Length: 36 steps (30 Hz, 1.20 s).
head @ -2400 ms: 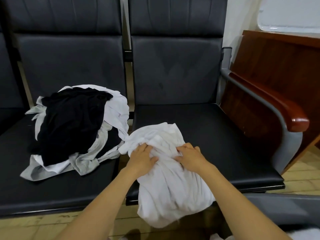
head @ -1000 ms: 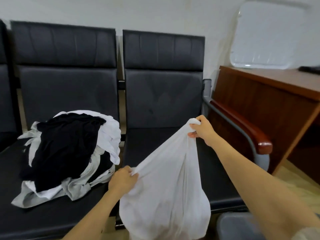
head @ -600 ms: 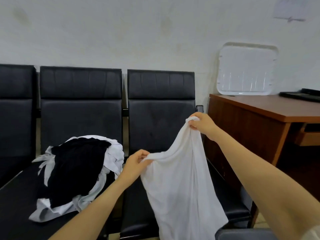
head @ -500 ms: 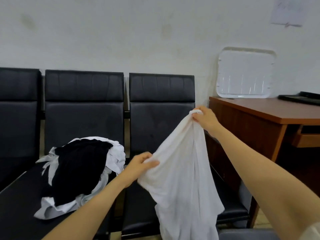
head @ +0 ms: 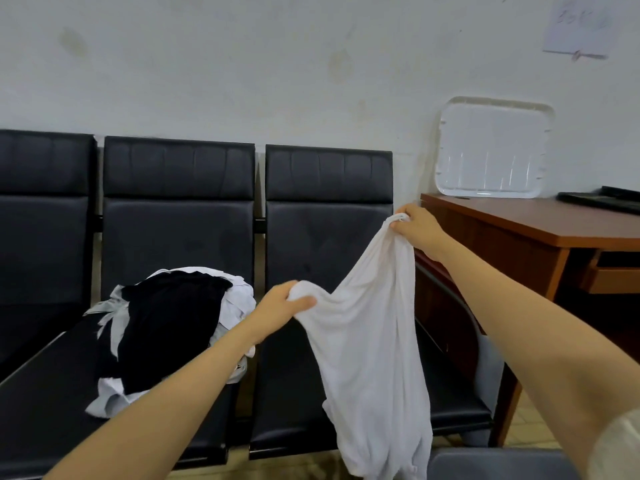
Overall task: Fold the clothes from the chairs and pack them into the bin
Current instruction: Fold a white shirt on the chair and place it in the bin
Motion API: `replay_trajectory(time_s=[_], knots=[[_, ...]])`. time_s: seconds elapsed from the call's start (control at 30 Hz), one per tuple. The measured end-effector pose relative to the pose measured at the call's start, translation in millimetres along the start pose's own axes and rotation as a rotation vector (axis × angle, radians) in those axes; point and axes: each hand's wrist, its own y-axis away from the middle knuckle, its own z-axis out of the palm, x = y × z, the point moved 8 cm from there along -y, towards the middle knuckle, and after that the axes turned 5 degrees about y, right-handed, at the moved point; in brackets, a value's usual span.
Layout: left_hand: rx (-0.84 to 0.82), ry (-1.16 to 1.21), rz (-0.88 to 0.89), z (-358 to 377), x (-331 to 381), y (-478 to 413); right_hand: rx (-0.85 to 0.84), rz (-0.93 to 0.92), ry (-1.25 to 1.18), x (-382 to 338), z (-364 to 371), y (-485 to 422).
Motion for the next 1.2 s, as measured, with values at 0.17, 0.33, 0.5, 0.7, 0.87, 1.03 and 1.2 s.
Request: replay_trajectory(time_s=[0.17, 0.33, 0.5, 0.7, 0.87, 1.03, 1.2], knots=[[0.000, -0.012, -0.022, -3.4, 22.8, -27.0, -0.024, -0.002, 0.052, 4.5, 10.9, -1.1], [0.247, 0.329, 0.158, -58.7, 74.3, -51.0, 0.344, -0.042, -0.250, -0.7, -43.6, -7.7], [-0.053, -0.803, -0.047, -68.7, 53.3, -59.8, 0.110, 0.024, 0.124, 19.7, -29.2, -12.4], [0.320, -1.180, -0.020, -98.2, 59.6, -46.0, 0.197, -0.034, 0.245, 12.0, -40.9, 4.9], [0.350, -0.759, -0.150, -110.2, 41.7, -37.5, 0.286, -0.038, 0.093, 0.1, -56.9, 14.7], [0.342, -0.438, -0.224, -98.8, 29.2, -29.9, 0.011, 0.083, 0.120, 20.4, -21.5, 17.1], [0.240, -0.058, -0.409, -71.5, -14.2, -43.1, -0.144, 0.128, -0.004, 45.1, 24.4, 10.7]])
